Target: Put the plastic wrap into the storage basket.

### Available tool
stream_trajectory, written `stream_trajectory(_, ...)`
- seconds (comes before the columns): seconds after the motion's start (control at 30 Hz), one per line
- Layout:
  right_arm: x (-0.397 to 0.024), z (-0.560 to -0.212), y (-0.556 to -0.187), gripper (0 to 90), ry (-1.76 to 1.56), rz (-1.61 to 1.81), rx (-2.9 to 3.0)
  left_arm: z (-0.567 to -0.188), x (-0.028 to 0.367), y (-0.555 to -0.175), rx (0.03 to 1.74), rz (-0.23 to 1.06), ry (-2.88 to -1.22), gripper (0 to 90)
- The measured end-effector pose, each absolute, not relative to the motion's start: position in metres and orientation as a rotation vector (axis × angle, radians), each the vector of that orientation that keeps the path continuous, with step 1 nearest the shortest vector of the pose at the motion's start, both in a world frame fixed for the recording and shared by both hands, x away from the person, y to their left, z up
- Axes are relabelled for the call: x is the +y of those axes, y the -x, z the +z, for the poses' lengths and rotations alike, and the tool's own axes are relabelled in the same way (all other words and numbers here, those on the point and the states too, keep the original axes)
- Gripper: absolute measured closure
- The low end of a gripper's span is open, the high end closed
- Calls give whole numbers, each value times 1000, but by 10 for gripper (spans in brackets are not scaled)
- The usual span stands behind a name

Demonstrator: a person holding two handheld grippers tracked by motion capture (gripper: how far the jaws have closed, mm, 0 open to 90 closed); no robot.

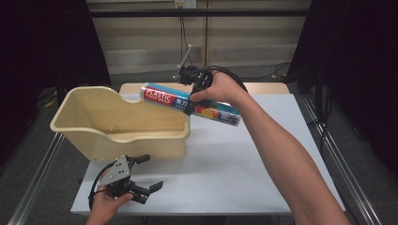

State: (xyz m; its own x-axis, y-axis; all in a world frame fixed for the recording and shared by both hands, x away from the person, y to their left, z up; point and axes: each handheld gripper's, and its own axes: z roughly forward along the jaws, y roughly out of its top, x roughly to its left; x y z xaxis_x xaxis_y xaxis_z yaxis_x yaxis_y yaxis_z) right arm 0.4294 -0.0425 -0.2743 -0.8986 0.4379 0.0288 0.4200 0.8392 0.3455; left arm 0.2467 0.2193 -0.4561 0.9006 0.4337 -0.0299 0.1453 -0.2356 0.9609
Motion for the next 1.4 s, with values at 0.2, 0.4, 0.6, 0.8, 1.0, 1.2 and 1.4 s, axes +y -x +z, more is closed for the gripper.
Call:
stream_trajectory(0.2,-26,-281,-429,322,-624,535,2982,-456,219,-247,432,280,-1804,16)
stream_trajectory(0.4,-12,-288,-429,322,-589,544,3001,-456,221,-247,429,292,-1820,16)
stream_trajectory(0.6,-1,-292,-429,322,-554,522,3011,-457,220,-248,424,278,-1814,16)
stream_trajectory(0.8,8,-293,-428,321,-521,518,3016,-457,220,-247,430,284,-1816,17)
stream_trajectory(1.0,15,-295,-426,321,-500,494,3024,-457,220,-247,424,279,-1814,16)
stream_trajectory(1.2,20,-296,-425,320,-487,462,3020,-456,221,-248,416,269,-1825,16)
stream_trajectory(1.4,23,-297,-423,318,-463,421,3021,-456,220,-247,429,284,-1826,16)
